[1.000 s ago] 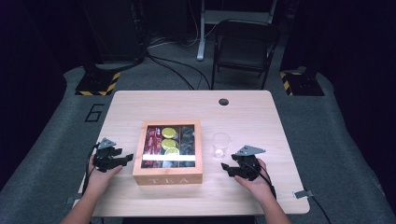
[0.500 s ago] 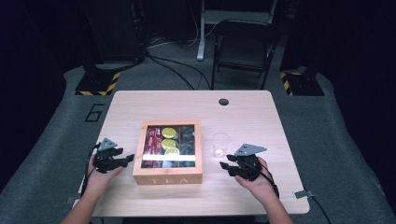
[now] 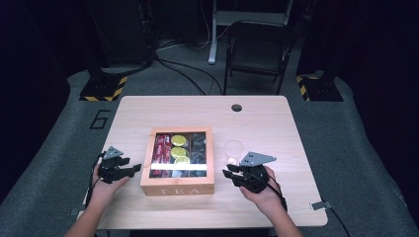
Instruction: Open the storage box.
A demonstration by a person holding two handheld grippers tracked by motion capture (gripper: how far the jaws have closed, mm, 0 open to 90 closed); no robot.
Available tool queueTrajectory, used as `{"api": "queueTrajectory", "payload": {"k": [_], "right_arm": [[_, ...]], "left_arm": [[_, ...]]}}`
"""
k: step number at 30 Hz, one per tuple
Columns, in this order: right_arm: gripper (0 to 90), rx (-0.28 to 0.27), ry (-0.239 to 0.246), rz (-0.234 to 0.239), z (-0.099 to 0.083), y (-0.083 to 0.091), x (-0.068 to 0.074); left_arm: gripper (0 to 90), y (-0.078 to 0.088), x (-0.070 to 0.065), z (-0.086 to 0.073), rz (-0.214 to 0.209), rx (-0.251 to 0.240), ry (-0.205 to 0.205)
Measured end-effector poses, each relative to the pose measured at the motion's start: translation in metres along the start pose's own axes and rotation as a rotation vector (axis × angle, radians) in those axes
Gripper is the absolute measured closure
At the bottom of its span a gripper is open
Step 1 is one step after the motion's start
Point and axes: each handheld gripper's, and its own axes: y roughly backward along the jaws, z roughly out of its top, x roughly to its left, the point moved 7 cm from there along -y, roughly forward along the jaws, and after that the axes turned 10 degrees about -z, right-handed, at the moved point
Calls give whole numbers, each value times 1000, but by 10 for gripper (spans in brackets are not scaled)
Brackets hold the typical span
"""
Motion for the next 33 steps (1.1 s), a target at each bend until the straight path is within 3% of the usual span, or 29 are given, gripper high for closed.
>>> {"api": "queueTrajectory", "payload": {"k": [5,8,13,17,33], "right_arm": [[737,4,2,24,-12,-9,9],[748,34,52,56,-20,-16,18],[812,57,80,76,-24,-17,26],[862,67,98,95,-26,-16,26],[878,121,122,124,-35,-23,35]], "left_arm": [[384,-2,1,0,7,4,-3],[384,-2,1,-1,4,9,-6],[384,-2,1,-1,-3,14,-2],[384,-3,2,-1,-3,0,-4],[384,-2,3,-1,-4,-3,4]]}}
